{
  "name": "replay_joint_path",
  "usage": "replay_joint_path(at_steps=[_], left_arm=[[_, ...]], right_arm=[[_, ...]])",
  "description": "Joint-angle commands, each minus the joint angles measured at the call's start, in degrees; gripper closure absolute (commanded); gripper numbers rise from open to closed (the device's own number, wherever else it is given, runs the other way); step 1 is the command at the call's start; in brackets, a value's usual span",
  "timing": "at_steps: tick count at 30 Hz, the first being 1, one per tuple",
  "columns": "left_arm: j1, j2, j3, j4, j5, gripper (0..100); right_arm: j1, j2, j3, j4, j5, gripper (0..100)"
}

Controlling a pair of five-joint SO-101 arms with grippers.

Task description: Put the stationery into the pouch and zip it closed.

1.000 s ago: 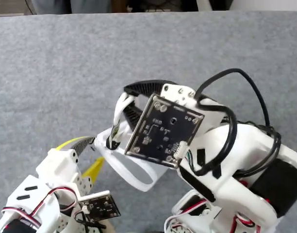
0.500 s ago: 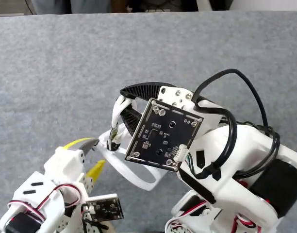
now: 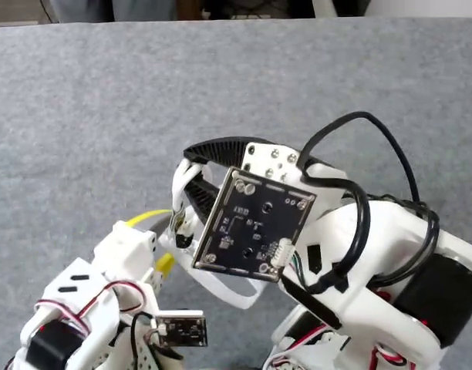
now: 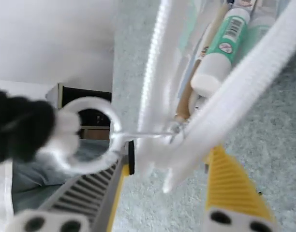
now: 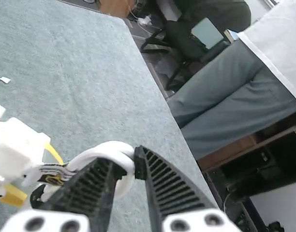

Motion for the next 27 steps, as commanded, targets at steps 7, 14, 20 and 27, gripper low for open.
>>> replay_joint_path(at_steps=[7,14,20,27], left_arm=[[2.15,-0.44,3.21,-1.23,-0.70,86],[2.95,-0.44,2.95,-1.23,-0.35,97],[2.42,-0.35,1.54,-1.14,-0.26,97],[-3.47,-0.35,-0.84,-1.23,-0.26,97]], right_arm=[[-0.79,-0.31,-0.04,0.09,-0.62,98.6],[-0.70,-0.31,-0.13,0.09,-0.62,98.6],[-0.26,-0.31,-0.48,0.09,-0.62,98.6],[11.87,-0.31,-0.13,0.00,-0.35,98.6]])
